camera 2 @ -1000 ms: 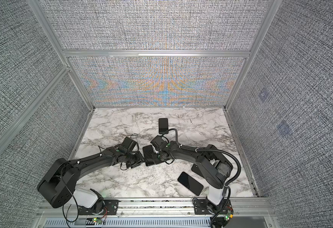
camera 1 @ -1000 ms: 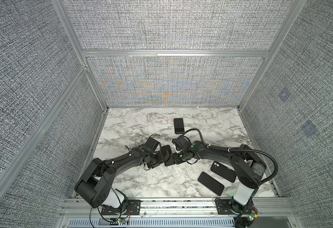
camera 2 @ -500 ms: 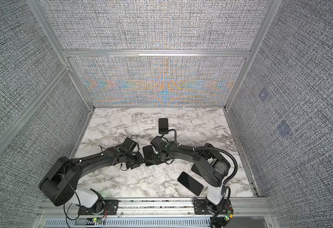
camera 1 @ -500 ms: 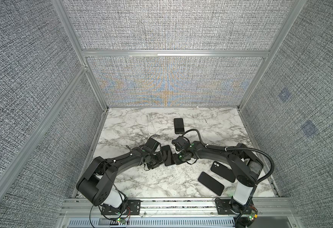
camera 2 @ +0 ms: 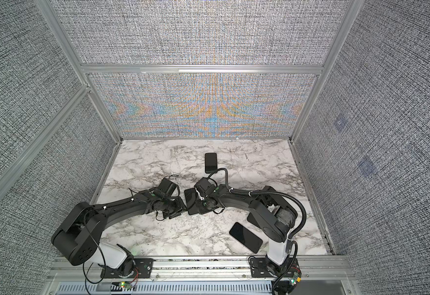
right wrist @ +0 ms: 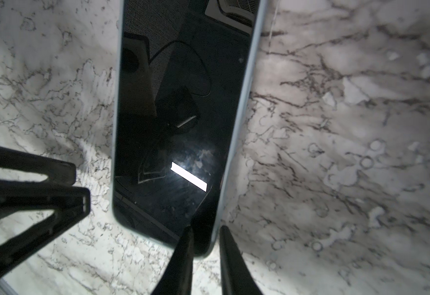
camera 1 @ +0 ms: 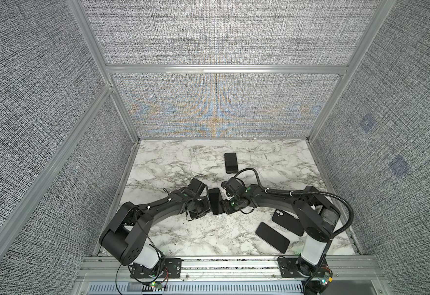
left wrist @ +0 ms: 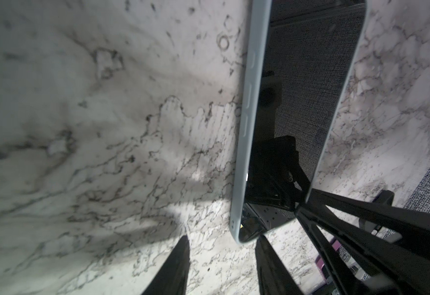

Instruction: Put the phone into the phone case

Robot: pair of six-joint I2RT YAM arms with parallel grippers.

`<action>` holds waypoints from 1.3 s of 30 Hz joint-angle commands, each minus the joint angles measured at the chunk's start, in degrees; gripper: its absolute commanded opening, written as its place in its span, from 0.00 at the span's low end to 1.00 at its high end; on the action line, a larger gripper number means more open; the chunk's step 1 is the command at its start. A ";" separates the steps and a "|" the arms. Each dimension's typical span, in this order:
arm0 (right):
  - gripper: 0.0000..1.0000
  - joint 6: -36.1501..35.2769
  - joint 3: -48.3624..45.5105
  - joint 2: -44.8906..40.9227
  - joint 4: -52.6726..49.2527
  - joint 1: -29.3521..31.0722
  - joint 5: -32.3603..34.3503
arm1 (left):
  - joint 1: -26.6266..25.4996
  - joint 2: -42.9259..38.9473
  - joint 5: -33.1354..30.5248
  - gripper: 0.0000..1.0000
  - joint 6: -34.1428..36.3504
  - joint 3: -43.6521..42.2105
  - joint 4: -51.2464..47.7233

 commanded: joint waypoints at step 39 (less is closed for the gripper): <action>0.94 1.70 23.50 15.37 -14.36 3.77 9.19 | 13.36 -7.59 2.00 0.92 8.87 -5.89 -3.10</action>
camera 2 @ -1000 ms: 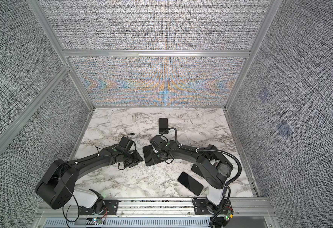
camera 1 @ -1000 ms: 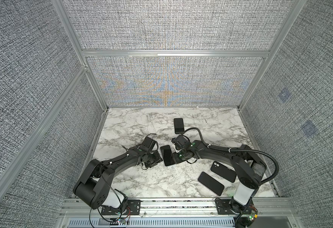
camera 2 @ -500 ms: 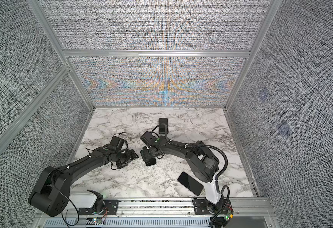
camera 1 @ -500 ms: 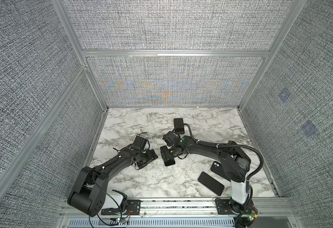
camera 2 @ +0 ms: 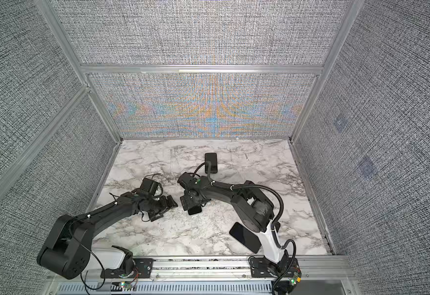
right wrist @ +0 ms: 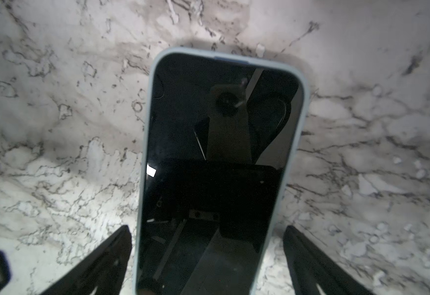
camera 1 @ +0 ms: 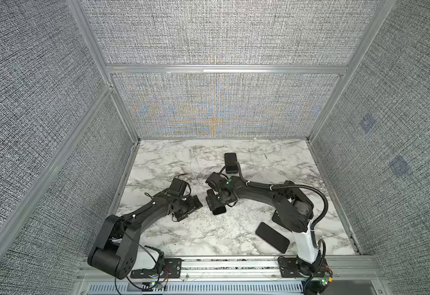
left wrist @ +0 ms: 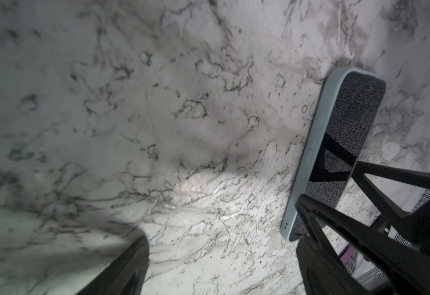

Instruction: Put the phone into the phone case

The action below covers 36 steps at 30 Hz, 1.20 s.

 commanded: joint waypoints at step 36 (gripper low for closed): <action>0.88 -1.10 6.46 3.87 -6.07 1.56 5.56 | 1.00 -3.00 -0.30 0.92 0.43 -1.17 -0.27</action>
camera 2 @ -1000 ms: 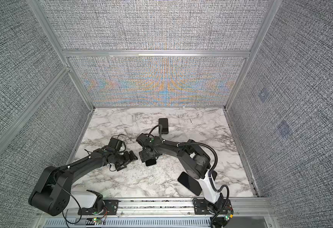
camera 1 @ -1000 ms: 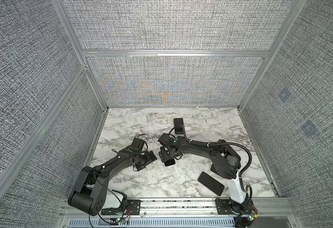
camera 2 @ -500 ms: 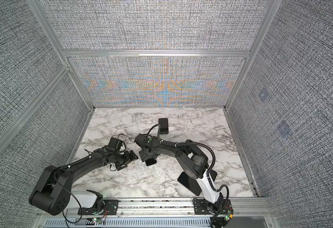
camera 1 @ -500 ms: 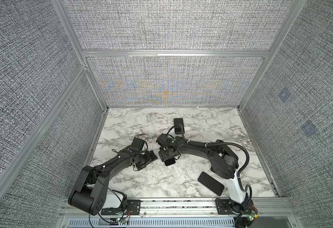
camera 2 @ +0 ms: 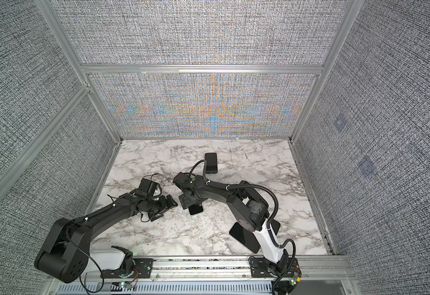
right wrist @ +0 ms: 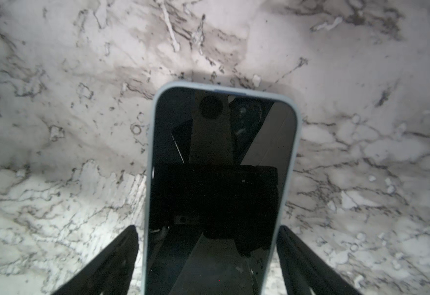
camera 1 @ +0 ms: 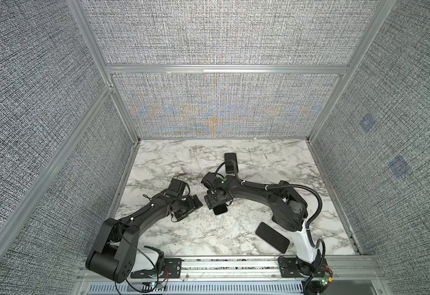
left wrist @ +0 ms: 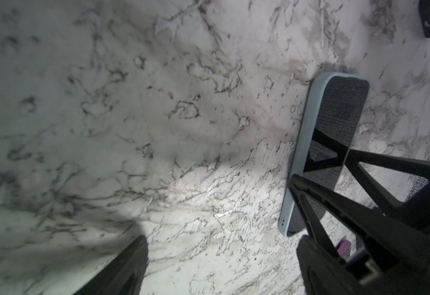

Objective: Put the phone into the phone case
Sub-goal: 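Carry the cased phone farther from the robot with the right gripper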

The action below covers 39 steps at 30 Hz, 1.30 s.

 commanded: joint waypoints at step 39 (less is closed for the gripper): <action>0.77 -5.42 -1.67 -9.76 -2.76 -12.20 6.12 | 0.52 5.35 1.01 0.91 5.17 9.75 -1.84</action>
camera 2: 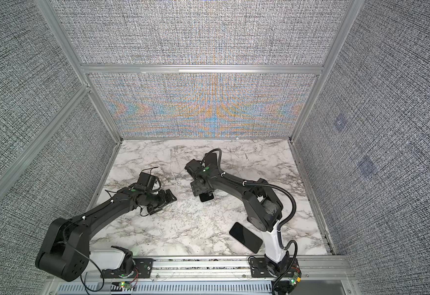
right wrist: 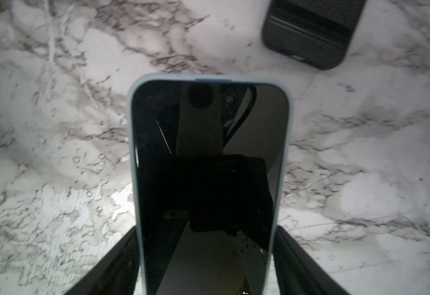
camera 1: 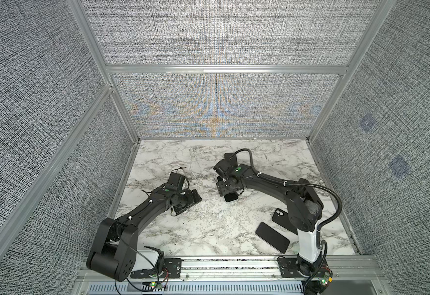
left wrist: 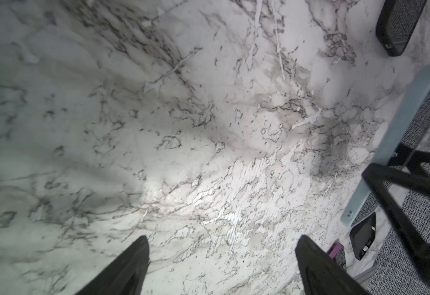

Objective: Put the phone into the phone case
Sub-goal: 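Carry the cased phone farther from the robot with the right gripper, then lower the cased phone beside the other black phone and open the right gripper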

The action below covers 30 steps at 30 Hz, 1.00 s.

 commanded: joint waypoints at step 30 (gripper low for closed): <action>0.77 -10.24 31.56 23.74 -2.90 -22.95 -3.54 | -1.83 31.86 7.36 0.89 4.85 31.93 -0.51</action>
